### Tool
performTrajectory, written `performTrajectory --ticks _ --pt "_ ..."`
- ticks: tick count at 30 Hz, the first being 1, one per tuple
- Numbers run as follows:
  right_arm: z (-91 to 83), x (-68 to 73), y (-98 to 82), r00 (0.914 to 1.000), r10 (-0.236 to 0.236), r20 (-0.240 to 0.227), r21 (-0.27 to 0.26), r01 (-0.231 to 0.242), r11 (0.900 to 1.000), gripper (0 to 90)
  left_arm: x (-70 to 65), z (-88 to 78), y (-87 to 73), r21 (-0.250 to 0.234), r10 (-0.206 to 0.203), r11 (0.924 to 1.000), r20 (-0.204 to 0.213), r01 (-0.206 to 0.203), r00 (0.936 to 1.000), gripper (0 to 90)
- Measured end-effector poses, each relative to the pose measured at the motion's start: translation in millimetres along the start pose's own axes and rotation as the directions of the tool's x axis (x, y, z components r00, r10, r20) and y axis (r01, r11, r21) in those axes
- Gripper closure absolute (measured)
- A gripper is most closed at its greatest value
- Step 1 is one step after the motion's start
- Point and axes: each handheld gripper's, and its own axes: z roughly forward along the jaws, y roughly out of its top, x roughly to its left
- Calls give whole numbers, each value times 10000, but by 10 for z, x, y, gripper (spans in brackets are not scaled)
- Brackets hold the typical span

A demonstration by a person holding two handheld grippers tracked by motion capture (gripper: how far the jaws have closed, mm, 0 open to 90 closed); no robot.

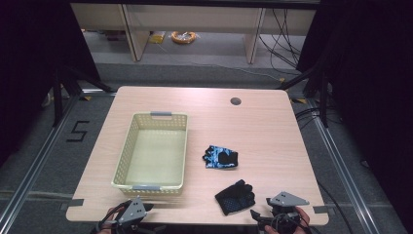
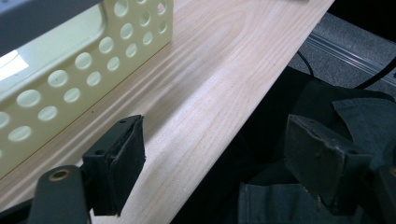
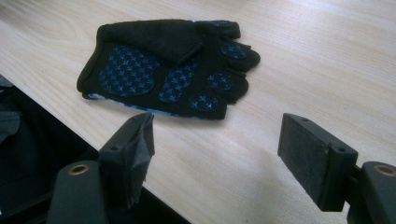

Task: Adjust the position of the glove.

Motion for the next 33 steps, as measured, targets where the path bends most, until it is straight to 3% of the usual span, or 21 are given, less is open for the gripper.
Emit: performTrajectory --ticks 3,5,7,9,11,12,14,15,16,18,19,20,22,24,25,29,30,31,33 --pt "-2 -1 0 10000 -33 -55 -28 33 10000 282 -23 12 6 -92 -57 9999 37 58 10000 204" --pt "9 -20 -1 9995 -306 -63 -171 305 9994 283 -41 26 19 -1 58 10000 135 -58 9999 206" --pt "7 -4 14 9999 -21 -161 -43 21 10000 297 -94 49 46 -198 -59 9998 236 63 9997 222" --pt "19 -19 20 9995 -293 -115 -225 290 9993 299 -131 76 73 -279 -81 9996 413 93 9991 227" --pt "-3 -7 34 9998 -131 -157 -134 129 9998 305 -156 89 91 -467 38 9989 508 -14 9987 232" --pt "-3 -7 34 9998 -131 -157 -134 129 9998 305 -163 95 101 -319 80 9995 452 -66 9989 232" --pt "-14 -22 42 9995 -302 -9 -290 302 9991 307 -211 147 130 -411 -61 9991 554 84 9984 235" --pt "-26 -9 47 9999 49 -111 -229 -51 9997 316 -255 193 162 -370 -87 9993 700 113 9975 235" --pt "-16 -47 49 9991 -425 -44 -380 423 9984 317 -265 218 184 -296 97 9995 785 -74 9969 235" --pt "-31 -27 56 9999 -88 -123 -292 84 9995 326 -288 247 204 -252 66 9997 796 -46 9968 235" --pt "-31 -27 56 9999 -88 -123 -292 84 9995 326 -316 293 232 -277 44 9996 879 -20 9961 235" --pt "-30 -54 66 9992 -383 -99 -432 378 9983 330 -343 340 279 -231 244 9995 959 -223 9951 238" --pt "-31 -56 71 9992 -388 -96 -443 384 9983 332 -358 363 318 -196 311 9994 957 -293 9949 239" --pt "-40 -39 82 9998 -99 -148 -300 94 9995 342 -385 434 410 -443 374 9985 1020 -330 9941 247" --pt "-29 -67 87 9989 -437 -152 -378 431 9984 352 -385 434 410 -443 374 9985 1020 -330 9941 250" --pt "-13 -74 93 9984 -514 -244 -351 505 9981 383 -423 528 535 -419 555 9978 955 -517 9939 260" --pt "-16 -70 99 9985 -468 -301 -284 459 9985 414 -442 550 573 -523 646 9969 1016 -596 9927 268" --pt "-4 -90 122 9969 -728 -297 -510 713 9962 461 -483 589 652 -577 784 9957 1096 -724 9909 296" --pt "-9 -84 141 9973 -633 -363 -528 614 9967 492 -497 604 695 -566 963 9943 1048 -907 9898 305"
